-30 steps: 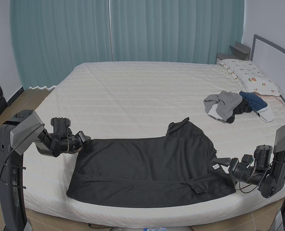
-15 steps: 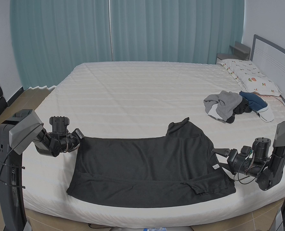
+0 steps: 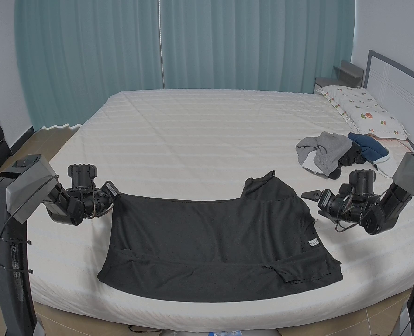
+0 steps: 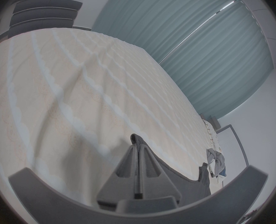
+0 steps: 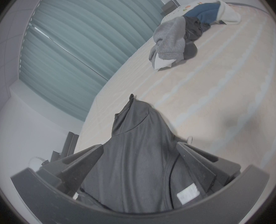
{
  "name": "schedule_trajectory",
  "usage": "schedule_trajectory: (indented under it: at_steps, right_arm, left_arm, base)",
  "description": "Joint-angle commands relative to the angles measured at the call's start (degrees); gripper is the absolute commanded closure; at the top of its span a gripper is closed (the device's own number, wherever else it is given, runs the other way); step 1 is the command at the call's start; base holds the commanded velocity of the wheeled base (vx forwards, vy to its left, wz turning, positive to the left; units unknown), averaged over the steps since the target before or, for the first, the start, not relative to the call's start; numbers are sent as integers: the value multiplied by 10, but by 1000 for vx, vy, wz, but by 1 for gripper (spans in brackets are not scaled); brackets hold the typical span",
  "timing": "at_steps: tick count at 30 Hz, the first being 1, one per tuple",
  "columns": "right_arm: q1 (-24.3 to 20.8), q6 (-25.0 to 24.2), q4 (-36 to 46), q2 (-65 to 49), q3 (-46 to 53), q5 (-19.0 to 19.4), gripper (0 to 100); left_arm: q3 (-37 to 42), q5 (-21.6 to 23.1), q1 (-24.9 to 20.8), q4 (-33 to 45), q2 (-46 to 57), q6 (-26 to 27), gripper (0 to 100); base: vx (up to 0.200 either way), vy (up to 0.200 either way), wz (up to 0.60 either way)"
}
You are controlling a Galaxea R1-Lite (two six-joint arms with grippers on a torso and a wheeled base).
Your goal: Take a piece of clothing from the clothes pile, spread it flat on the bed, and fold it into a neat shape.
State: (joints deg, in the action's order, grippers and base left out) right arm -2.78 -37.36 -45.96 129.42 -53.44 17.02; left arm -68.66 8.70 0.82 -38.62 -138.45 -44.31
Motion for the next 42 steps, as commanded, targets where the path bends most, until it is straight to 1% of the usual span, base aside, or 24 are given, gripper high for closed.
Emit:
schedule_trajectory:
  at_steps: [1,4,8,11,13,21,34,35,42]
  right_arm:
    - [-14,49,114,88,-169,-34,0]
    - [-20,56,151,117,-232,-49,0]
    - [-25,56,187,153,-298,-59,0]
    - [-29,56,191,179,-324,-66,0]
    - [-31,56,192,204,-360,-80,0]
    - [-30,48,192,225,-417,-81,0]
    - [-30,36,193,251,-467,-81,0]
    - [-30,34,193,251,-468,-81,100]
    - [-29,30,217,243,-463,-81,100]
  left_arm:
    - [11,-2,1,-1,10,3,100]
    - [13,-1,1,-2,10,3,100]
    - [17,-2,0,-2,10,4,100]
    - [17,-2,0,-2,10,4,100]
    - [17,-2,0,-2,9,5,100]
    - [18,-1,0,-2,8,11,100]
    - [18,-1,0,-1,7,16,100]
    - [18,-1,0,-2,7,16,100]
    - [18,-2,0,-1,6,16,100]
  base:
    - [0,0,0]
    - [0,0,0]
    - [0,0,0]
    - [0,0,0]
    - [0,0,0]
    - [0,0,0]
    - [0,0,0]
    - [0,0,0]
    - [0,0,0]
